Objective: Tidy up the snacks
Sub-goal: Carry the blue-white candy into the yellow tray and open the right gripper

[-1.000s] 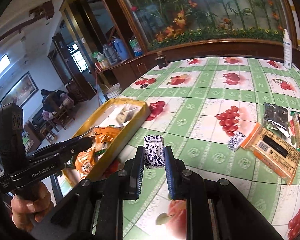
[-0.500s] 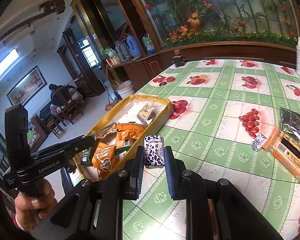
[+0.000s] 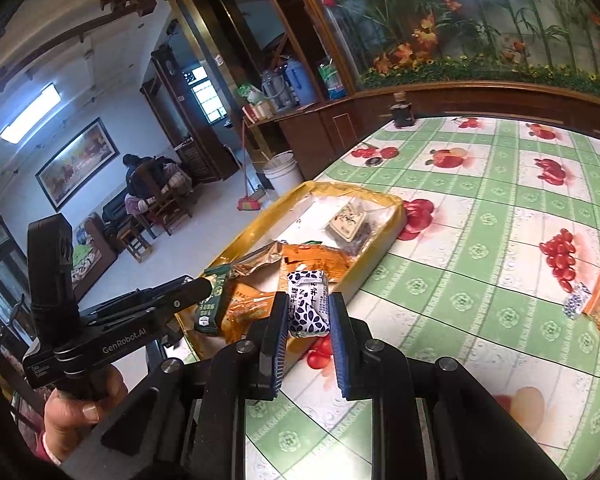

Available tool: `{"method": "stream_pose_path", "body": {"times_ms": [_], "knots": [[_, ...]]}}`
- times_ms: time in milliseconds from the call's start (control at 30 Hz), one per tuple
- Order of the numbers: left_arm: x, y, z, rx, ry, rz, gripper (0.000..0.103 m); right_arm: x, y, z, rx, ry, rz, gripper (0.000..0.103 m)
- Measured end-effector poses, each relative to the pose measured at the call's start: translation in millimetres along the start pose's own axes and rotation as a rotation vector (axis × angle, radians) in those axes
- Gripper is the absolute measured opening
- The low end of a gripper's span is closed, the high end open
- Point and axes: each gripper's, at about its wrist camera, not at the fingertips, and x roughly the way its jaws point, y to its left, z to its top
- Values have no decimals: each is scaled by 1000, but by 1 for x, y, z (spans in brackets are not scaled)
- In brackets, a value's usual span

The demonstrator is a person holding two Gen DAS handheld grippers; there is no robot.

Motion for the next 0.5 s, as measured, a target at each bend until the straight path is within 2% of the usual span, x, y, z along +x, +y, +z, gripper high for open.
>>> {"method": "stream_pose_path", "body": {"times_ms": [167, 500], "knots": [[2, 6, -1, -8, 4, 14, 30, 18, 13, 3, -27, 24, 25, 20], [10, 15, -1, 5, -6, 106, 30, 47, 32, 6, -60, 59, 52, 20]]}}
